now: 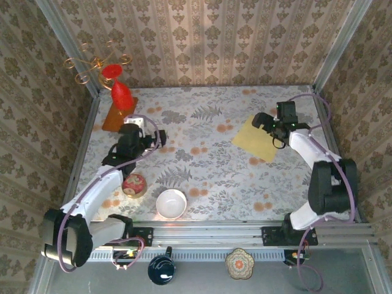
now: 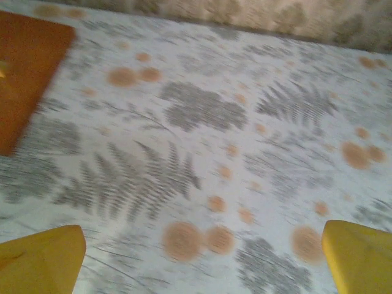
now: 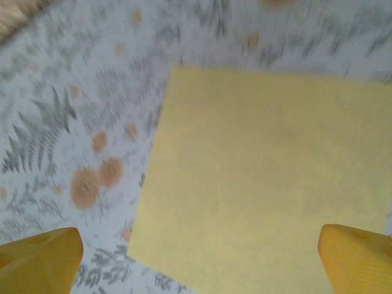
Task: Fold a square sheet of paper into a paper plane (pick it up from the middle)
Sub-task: Move the square sheet of paper to the center of the table.
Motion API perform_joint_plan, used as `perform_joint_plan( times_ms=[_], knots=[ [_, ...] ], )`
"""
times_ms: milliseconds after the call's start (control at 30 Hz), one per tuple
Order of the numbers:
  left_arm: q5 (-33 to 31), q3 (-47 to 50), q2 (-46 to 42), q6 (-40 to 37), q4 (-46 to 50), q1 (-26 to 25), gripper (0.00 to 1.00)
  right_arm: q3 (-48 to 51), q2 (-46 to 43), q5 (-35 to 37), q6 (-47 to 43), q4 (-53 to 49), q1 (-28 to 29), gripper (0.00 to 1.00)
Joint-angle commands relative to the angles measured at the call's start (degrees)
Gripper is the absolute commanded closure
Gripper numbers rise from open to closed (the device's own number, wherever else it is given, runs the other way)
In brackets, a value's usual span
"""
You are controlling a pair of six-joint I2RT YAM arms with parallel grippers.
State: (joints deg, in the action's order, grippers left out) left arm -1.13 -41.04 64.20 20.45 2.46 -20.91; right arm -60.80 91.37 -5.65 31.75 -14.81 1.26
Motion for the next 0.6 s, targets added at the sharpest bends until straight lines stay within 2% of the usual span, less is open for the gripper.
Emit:
perform_joint_plan(
  times_ms=[0, 167, 333, 567],
  knots=[
    [4.31, -3.02, 2.35, 5.64, 3.28, -3.08, 0.0, -3.74, 4.88, -8.11, 4.26, -3.66, -0.2, 0.0],
    [6.43, -5.63, 7.2, 7.99, 2.52, -7.22, 0.0, -9.16, 12.35, -9.85, 5.43, -5.41, 0.06, 0.02],
    [10.17, -7.31, 12.16, 11.05, 0.26, -8.57, 0.0, -14.52, 19.12, -9.65, 6.02, -8.77, 0.3, 0.08],
    [12.62, -9.82, 17.55, 11.98, 0.15, -9.85, 0.0, -17.45, 23.19, -8.85, 5.44, -11.21, 1.19, 0.1]
  ],
)
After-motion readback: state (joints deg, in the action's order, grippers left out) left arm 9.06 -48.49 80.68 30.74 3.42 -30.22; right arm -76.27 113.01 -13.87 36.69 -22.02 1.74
